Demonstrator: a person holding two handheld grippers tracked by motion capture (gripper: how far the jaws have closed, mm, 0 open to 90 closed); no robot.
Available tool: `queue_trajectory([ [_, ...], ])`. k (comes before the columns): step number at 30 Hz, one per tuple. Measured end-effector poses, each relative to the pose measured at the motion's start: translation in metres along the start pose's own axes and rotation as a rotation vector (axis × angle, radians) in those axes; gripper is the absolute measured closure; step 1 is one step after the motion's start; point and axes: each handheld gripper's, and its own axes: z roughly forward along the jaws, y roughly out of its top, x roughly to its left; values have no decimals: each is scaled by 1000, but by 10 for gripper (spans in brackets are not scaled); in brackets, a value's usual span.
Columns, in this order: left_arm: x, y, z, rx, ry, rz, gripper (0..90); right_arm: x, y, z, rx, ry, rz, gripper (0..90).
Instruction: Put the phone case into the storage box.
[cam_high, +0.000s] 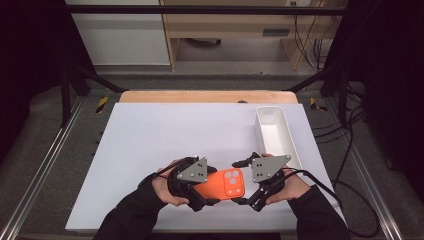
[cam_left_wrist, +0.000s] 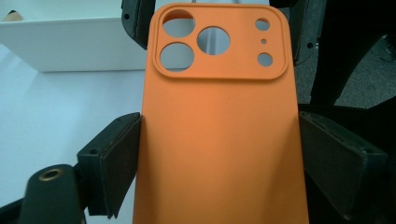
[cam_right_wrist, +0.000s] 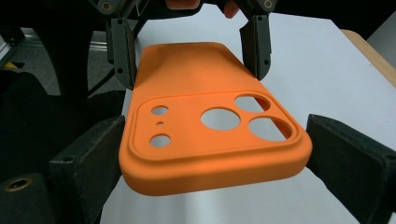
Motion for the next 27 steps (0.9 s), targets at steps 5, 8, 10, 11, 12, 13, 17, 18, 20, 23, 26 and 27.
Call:
queue_trajectory([
  [5, -2, 0, 1, -1, -18, 15, 156, 1, -1, 1, -7, 38, -5, 97],
  [8, -2, 0, 2, 1, -21, 23, 157, 2, -1, 1, -10, 54, -5, 122],
  [10, -2, 0, 2, 0, -22, 23, 157, 2, -1, 1, -12, 61, -6, 134],
  [11, -2, 0, 1, -2, -23, 22, 157, 2, -1, 1, -21, 70, -2, 145],
  [12, -2, 0, 1, -2, -23, 22, 157, 2, -1, 1, -21, 70, -2, 145],
  [13, -2, 0, 1, -4, -23, 20, 157, 1, -1, 1, -25, 72, 0, 148],
  [17, 0, -1, 0, -5, -26, 15, 157, 0, -1, 1, -29, 74, 7, 154],
  [18, 0, -1, 0, -5, -28, 16, 156, 0, -1, 1, -30, 77, 10, 156],
  [20, 0, -1, 0, -9, -30, 12, 156, -1, -1, 1, -31, 80, 16, 160],
  [23, 2, -2, 0, -16, -39, 8, 156, -1, -1, 1, -34, 84, 24, 163],
  [26, 2, -2, 0, -18, -41, 7, 156, -1, -1, 0, -34, 85, 23, 166],
  [27, 2, -2, 0, -17, -42, 7, 155, -2, -1, 0, -33, 86, 25, 167],
])
